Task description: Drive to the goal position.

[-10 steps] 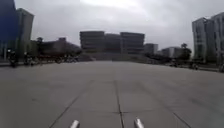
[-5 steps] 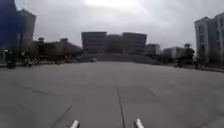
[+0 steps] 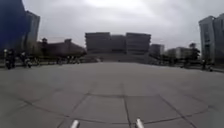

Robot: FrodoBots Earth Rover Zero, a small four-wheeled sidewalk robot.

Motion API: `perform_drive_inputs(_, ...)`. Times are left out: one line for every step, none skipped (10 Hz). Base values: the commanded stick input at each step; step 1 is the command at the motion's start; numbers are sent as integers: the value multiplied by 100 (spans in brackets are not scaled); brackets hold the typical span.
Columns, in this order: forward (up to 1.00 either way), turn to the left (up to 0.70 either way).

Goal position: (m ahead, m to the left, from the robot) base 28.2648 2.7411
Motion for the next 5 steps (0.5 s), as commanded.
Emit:
perform_drive_inputs(93, 6)
perform_drive_inputs(93, 6)
perform_drive_inputs(93, 6)
perform_drive_inputs(93, 6)
perform_drive_inputs(93, 6)
